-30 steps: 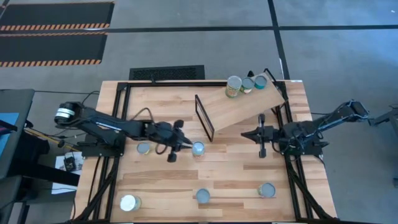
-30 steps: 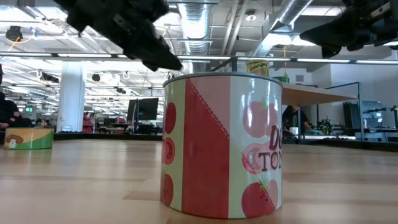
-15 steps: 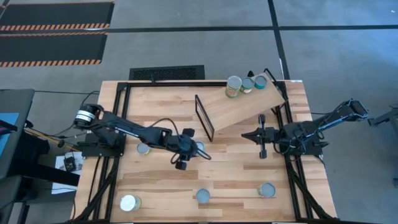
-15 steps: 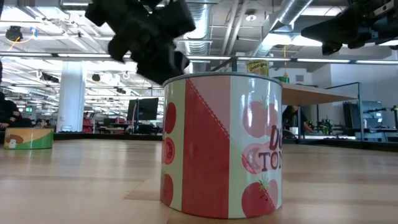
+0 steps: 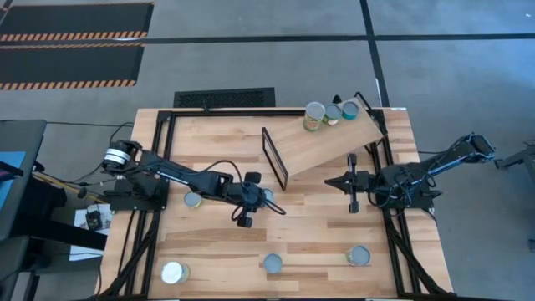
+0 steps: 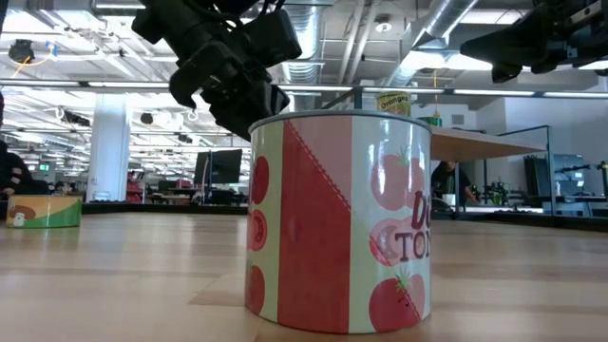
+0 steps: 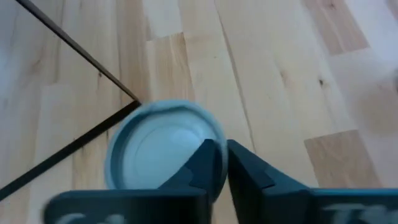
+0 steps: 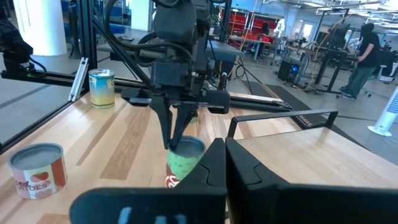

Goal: Pick and place cans onto a shelf
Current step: Put the canned spaghetti sauce on the shelf

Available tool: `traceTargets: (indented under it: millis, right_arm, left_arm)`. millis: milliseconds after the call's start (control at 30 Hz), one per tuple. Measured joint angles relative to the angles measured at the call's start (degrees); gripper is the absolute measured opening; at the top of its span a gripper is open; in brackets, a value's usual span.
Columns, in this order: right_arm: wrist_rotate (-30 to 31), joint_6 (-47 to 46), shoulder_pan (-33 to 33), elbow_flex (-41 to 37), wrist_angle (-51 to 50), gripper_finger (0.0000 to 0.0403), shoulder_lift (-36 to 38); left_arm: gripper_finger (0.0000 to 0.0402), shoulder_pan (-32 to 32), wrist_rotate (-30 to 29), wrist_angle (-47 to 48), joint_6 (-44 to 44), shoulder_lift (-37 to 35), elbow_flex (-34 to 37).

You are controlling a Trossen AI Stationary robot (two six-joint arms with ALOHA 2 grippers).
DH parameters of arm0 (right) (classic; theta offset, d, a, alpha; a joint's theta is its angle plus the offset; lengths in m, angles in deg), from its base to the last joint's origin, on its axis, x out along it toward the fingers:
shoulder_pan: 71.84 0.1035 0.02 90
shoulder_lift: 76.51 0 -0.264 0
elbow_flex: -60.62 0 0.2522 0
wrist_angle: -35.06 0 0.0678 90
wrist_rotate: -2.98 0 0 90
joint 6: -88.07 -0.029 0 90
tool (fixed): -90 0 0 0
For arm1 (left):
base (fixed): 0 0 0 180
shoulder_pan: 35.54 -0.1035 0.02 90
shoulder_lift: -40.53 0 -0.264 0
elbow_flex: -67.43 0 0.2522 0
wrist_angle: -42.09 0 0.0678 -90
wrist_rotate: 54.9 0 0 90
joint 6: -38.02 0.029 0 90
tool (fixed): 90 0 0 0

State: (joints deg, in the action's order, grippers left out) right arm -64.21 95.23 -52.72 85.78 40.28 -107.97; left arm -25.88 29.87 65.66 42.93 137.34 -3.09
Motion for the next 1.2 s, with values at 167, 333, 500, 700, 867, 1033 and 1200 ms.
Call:
traceTargets:
  millis: [167, 333, 500, 700, 867, 1033, 1200]
  right_arm:
    - [0.02, -0.02, 0.0, 0.0, -0.13, 0.0007, 0.0]
    - [0.03, 0.26, -0.04, 0.0, -0.48, 0.0008, -0.01]
    - [0.04, 0.41, -0.07, 0.0, -0.5, 0.0008, -0.01]
    - [1.34, 0.42, -0.07, 0.0, -0.26, 0.0008, 0.0]
    - [2.7, 0.42, -0.07, 0.0, -0.24, 0.0008, -0.01]
    - [2.82, 0.42, -0.07, 0.0, 0.0, 0.0008, 0.0]
    - [2.31, 2.34, -0.66, 0.0, 0.52, 0.0008, -0.18]
  left_arm:
    - [0.0006, -0.2, 2.33, 1.81, -0.86, -1.28, 0.17]
    - [0.0002, -1.48, 1.33, 8.44, -3.53, -5.08, 0.54]
    - [0.0001, -5.58, -1.44, 11.26, -7.69, -9.16, 3.06]
    - [0.0001, -14.0, -1.7, 8.46, -11.78, -11.75, 7.2]
    - [0.0006, -21.63, -2.82, 6.47, -10.77, -11.57, 7.47]
    - [0.0034, -26.11, 3.43, 5.67, -8.76, -11.29, 7.44]
    - [0.0081, -26.39, 3.35, 8.39, -5.36, -13.05, 6.73]
